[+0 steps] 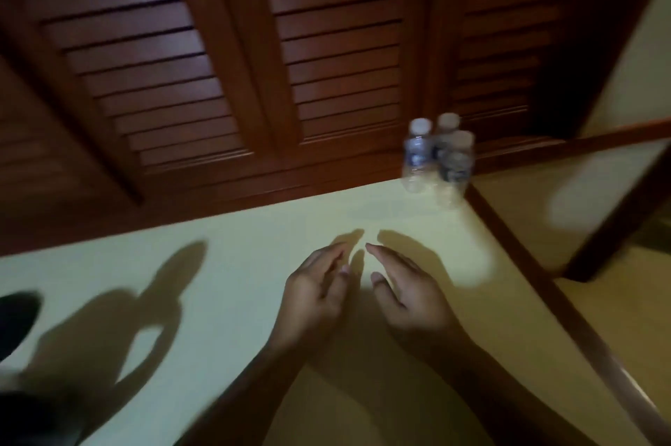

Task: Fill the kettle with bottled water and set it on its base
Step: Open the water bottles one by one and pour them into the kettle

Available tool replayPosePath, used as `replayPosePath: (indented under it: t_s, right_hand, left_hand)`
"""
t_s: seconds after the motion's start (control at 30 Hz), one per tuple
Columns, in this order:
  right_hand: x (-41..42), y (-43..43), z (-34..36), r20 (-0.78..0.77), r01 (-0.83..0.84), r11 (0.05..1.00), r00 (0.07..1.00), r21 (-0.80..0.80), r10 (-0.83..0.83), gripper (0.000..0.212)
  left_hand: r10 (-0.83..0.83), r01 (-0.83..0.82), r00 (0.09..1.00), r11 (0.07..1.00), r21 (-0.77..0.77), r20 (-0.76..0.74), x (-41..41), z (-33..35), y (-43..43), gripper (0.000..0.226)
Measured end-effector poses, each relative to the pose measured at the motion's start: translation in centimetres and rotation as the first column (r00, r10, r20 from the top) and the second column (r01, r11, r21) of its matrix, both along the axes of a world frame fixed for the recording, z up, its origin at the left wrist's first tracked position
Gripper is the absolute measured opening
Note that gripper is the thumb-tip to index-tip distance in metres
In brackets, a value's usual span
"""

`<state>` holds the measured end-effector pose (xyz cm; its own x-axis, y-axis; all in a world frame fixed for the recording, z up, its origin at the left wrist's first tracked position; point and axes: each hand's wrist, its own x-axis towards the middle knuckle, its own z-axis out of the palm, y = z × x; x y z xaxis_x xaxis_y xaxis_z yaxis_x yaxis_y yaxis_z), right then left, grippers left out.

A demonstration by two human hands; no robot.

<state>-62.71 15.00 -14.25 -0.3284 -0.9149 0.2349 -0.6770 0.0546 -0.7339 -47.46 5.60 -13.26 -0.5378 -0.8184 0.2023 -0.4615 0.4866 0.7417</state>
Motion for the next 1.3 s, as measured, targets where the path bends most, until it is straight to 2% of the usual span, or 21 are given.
replayPosePath:
  t_s: [0.17,0.4,0.6,0.83,1.0,1.1,1.2,1.3]
  right_hand:
    - [9.8,-1.0,0.6,0.066,-0.272,0.961,0.959,-0.053,0.275,0.047]
    - [23.0,0.6,0.6,0.106,-0.47,0.877,0.871,-0.099,0.479,0.044]
    - [32.6,4.2,-1.1,0.138,-0.529,0.843,0.832,-0.097,0.538,0.038]
    - [45.6,3.1,-0.3,0.021,-0.546,0.83,0.834,-0.113,0.551,0.037]
    - [55.0,-1.4,-0.2,-0.165,-0.563,0.818,0.823,-0.117,0.543,0.042]
    - [58.7,-4.0,-0.8,-0.295,-0.561,0.828,0.79,0.007,0.538,0.053]
    - [60.3,-5.0,-1.9,-0.38,-0.52,0.835,0.747,0.178,0.546,0.066]
    - [60.7,-5.3,-2.2,-0.478,-0.455,0.838,0.688,0.302,0.546,0.074]
  left_hand:
    - [0.171,-0.172,0.98,0.985,-0.01,-0.1,11.1,0.4,2.9,0.043]
    - [0.379,-0.387,0.917,0.921,-0.049,-0.127,25.6,0.2,8.9,0.041]
    - [0.402,-0.413,0.907,0.907,-0.084,-0.123,36.8,-0.2,13.4,0.037]
    - [0.468,-0.483,0.874,0.867,-0.122,-0.135,50.2,-0.8,12.5,0.031]
    - [0.569,-0.589,0.804,0.801,-0.105,-0.171,58.2,-1.0,9.1,0.035]
    - [0.645,-0.673,0.734,0.734,-0.097,-0.214,61.3,-0.8,7.1,0.033]
    - [0.734,-0.772,0.627,0.631,-0.079,-0.262,63.3,0.0,5.4,0.033]
    - [0.789,-0.817,0.549,0.576,0.021,-0.277,64.6,0.4,2.8,0.057]
